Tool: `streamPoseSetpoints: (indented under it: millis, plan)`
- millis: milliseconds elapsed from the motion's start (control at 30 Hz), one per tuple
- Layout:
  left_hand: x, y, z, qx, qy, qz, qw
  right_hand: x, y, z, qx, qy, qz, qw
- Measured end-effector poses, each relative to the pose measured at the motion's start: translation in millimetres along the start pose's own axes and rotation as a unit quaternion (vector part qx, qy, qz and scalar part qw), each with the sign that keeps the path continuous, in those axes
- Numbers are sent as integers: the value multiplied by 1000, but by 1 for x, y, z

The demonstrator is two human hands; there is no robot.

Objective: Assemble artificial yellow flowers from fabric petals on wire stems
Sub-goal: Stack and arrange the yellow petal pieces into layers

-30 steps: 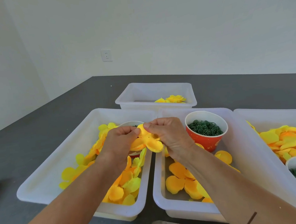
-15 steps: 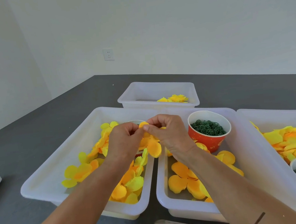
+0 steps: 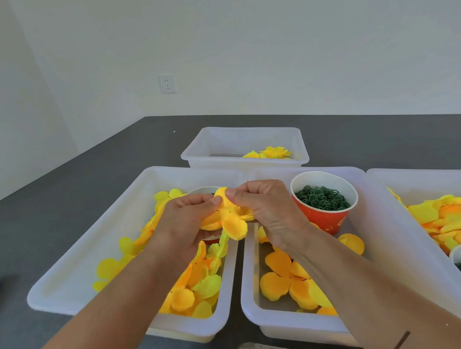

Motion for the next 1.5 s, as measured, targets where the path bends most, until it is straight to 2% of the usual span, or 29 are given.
streamPoseSetpoints:
  millis: [133,233,300,367,433,500,567,633,700,800,900,967,1067,1167,1267,1367,1500]
  plan:
    - [0,1,-4,-99,78,37,991,-1,-5,-11,168,58,-93,980]
    - [0,0,-7,-112,101,45,988,-3,-8,-11,218,76,-119,966]
    - [0,4,-7,-72,98,55,991,-2,-12,-7,150,42,-98,983]
    - [0,7,-5,21,65,40,997,2,-8,2,-10,-26,-16,999]
    - [-3,5,-6,82,24,1,996,3,3,6,-121,-81,67,987]
    - [-6,0,-7,103,-5,-47,994,4,10,5,-143,-93,111,979]
    - [-7,-3,-6,108,-27,-70,991,4,10,3,-146,-84,113,979]
    - [-7,-4,-4,113,-34,-78,990,5,3,4,-100,-77,68,990]
    - [-7,-6,-5,89,-18,-70,993,6,-8,6,32,-63,-28,997]
    - [-7,-9,-10,19,36,-51,998,2,-18,-1,227,-8,-150,962]
    - [-7,-10,-11,-20,54,-41,997,0,-20,-7,286,27,-179,941]
    - [-6,-7,-7,3,17,-40,999,2,-19,-6,247,26,-158,956]
    - [-4,-9,6,120,-89,-87,985,4,-13,-2,22,-11,-55,998]
    - [-2,-15,7,201,-103,-136,965,2,-4,-10,-111,-19,34,993]
    - [1,-14,9,251,-100,-142,952,-2,0,-6,-167,-29,65,983]
    - [2,-12,7,238,-97,-139,956,-5,6,2,-162,-49,78,982]
    - [-4,-16,6,258,-139,-172,940,-4,7,3,-163,-74,72,981]
Point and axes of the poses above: each hand's wrist, its own x-axis towards the middle knuckle, its own z-axis out of the back of the hand, y = z × x, the point moved 7 cm from there along x, towards the middle knuckle, and after that the axes turned 4 degrees about x, right-handed, at the moved point
